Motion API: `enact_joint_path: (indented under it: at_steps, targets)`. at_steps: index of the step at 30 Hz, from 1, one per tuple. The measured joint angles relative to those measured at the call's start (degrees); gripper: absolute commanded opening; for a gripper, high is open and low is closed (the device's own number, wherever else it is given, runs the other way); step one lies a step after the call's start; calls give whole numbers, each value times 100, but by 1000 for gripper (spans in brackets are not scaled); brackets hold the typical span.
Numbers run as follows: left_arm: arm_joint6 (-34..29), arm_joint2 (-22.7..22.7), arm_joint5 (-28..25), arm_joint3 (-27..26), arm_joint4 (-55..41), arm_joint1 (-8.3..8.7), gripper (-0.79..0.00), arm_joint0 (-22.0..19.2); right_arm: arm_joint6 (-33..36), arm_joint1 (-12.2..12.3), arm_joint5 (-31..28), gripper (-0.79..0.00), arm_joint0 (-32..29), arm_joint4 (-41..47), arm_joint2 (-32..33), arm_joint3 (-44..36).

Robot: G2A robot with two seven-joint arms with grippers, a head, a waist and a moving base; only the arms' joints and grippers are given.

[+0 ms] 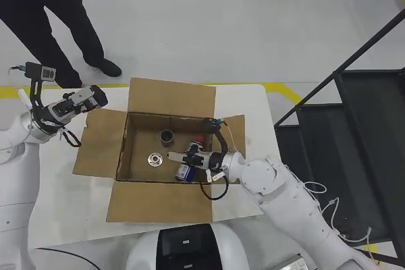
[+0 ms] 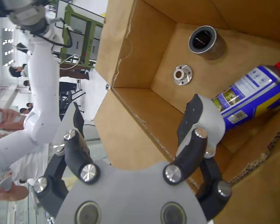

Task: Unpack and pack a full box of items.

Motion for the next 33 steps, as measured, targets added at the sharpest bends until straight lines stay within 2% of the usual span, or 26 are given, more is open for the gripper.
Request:
enact_joint_path:
  at_steps: [4, 7, 11, 19, 22, 26, 33]
  targets:
    - [-9, 95, 81, -38, 9, 8, 0, 34, -203, -85, 1187, 0, 211, -398, -313, 74]
    - [-29, 110, 108, -32, 19, 11, 0, 32, -246, -133, 1836, 0, 275, -426, -426, 88]
    - [-27, 107, 105, -32, 19, 10, 0, 31, -114, -171, 2366, 0, 318, -409, -546, 120]
    - [-21, 106, 109, -31, 20, 10, 0, 35, -81, -204, 2347, 0, 385, -266, -589, 157]
    - [175, 46, 395, -1, 246, 41, 0, 83, -81, -204, 2348, 0, 385, -268, -589, 157]
    - [201, -232, 654, 132, 545, 130, 0, 96, -80, -204, 2349, 0, 385, -268, -589, 157]
    - [-491, -937, 934, 532, 716, 358, 0, 285, -80, -204, 2349, 0, 385, -268, -589, 157]
